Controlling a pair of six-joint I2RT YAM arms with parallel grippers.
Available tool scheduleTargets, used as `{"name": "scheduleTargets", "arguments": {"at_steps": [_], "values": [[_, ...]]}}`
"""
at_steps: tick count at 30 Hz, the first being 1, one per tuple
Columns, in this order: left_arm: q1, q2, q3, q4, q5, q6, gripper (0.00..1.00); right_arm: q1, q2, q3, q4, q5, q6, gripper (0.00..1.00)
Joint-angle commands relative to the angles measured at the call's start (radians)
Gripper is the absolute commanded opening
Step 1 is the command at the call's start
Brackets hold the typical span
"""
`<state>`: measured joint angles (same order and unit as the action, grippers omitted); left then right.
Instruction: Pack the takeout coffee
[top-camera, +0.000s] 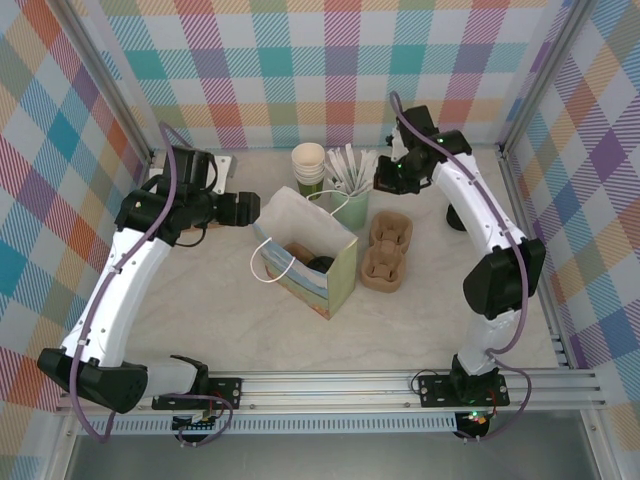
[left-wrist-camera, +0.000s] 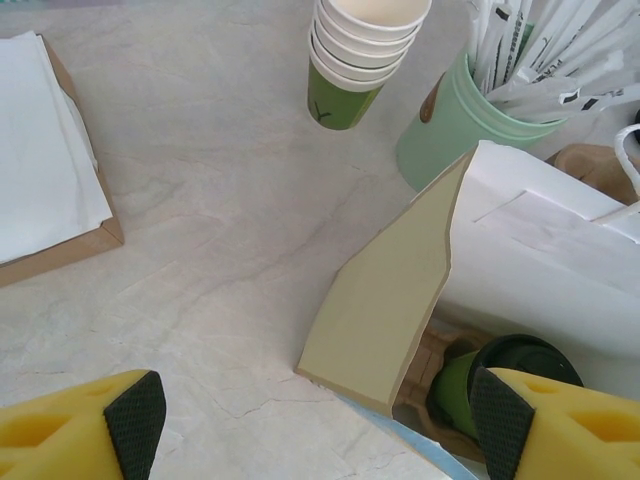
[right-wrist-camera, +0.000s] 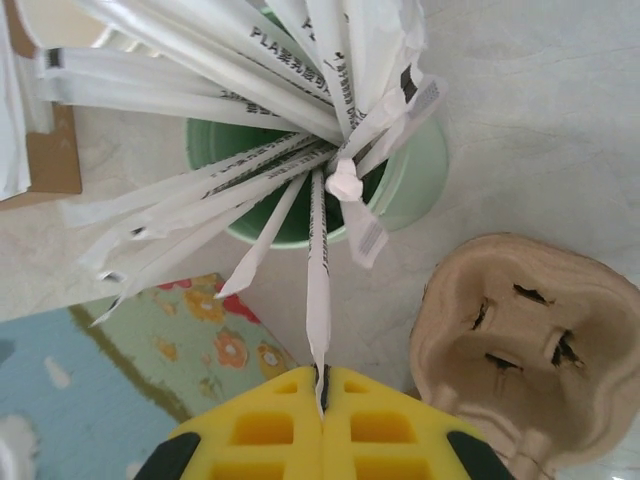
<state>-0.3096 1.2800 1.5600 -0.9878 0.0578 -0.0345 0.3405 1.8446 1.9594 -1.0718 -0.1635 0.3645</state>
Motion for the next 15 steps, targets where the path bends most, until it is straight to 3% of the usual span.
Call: {"name": "scheduleTargets", "arguments": {"at_steps": [1, 15], "values": [[0.010, -0.024, -0.012, 0.014, -0.010, -0.008, 0.82, -0.003, -0.041, 0.067, -0.070, -0.011, -0.054, 0.04], [0.011, -0.078, -0.042, 0.042, -0.036, -0.047, 0.83, -0.003, -0.077, 0.274, -0.237, -0.028, -0.165, 0.04]]}}
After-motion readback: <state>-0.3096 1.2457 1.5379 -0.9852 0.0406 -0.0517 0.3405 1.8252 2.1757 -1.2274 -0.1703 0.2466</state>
